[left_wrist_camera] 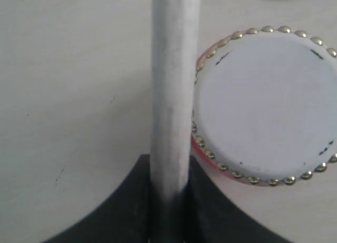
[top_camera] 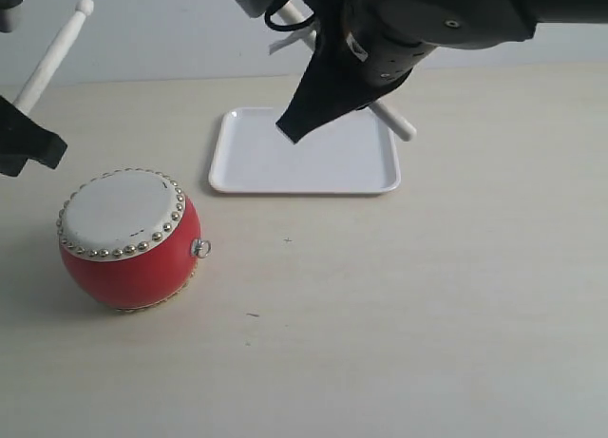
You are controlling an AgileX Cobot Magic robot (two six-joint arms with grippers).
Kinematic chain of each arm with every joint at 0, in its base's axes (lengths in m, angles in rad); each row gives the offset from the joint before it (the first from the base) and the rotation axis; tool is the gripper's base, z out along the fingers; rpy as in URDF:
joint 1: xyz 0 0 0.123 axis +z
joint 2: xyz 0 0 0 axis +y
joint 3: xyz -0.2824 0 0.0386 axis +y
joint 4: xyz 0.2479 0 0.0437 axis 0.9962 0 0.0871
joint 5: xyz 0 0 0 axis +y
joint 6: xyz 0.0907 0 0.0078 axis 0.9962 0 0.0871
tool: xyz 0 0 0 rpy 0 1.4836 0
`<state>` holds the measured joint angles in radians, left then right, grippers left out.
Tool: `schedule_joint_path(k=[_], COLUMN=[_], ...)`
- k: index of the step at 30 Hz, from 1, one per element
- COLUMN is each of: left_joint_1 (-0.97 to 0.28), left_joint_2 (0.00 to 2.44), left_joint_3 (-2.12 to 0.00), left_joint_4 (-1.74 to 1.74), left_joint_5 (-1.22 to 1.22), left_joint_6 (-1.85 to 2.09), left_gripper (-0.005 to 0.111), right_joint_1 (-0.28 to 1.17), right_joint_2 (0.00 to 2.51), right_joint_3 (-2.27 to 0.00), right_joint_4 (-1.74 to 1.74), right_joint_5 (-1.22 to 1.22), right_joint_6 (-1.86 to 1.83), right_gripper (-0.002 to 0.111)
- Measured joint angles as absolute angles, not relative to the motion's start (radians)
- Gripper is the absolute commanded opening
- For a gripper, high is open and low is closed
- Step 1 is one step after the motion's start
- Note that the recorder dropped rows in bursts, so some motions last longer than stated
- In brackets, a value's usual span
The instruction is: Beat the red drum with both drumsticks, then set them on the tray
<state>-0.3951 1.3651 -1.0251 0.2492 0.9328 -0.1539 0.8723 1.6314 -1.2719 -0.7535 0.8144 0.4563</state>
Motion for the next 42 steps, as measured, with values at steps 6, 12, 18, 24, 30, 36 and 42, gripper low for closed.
schedule_joint_path(k=[6,12,18,24,30,36,42], left_joint_1=[-0.395,-0.399,-0.499,-0.632,-0.643,-0.645,-0.645], left_joint_2=[1.361,1.313,1.18,1.069,1.032,1.029,1.029], left_joint_3=[-1.0,-0.869,-0.791,-0.783,-0.761,-0.679,-0.637], left_joint_4=[0.161,0.107,0.095,0.15,0.329,0.338,0.339], left_joint_5=[0.944,0.938,0.974,1.185,1.214,1.218,1.182], left_joint_6=[-0.154,-0.163,-0.223,-0.274,-0.365,-0.291,-0.122], left_gripper=[0.0,0.0,0.0,0.0,0.0,0.0,0.0], right_joint_1=[0.863,0.862,0.862,0.862,0.862,0.862,0.862], right_joint_2=[1.635,1.646,1.669,1.706,1.787,1.815,1.778], right_joint_3=[-1.357,-1.377,-1.377,-1.377,-1.377,-1.377,-1.377], right_joint_4=[-0.623,-0.348,-0.187,-0.118,-0.104,-0.091,-0.079], right_joint_5=[0.907,1.057,1.096,1.035,0.985,0.946,0.939], right_joint_6=[0.164,-0.191,-0.427,-0.494,-0.506,-0.506,-0.506], right_gripper=[0.0,0.0,0.0,0.0,0.0,0.0,0.0])
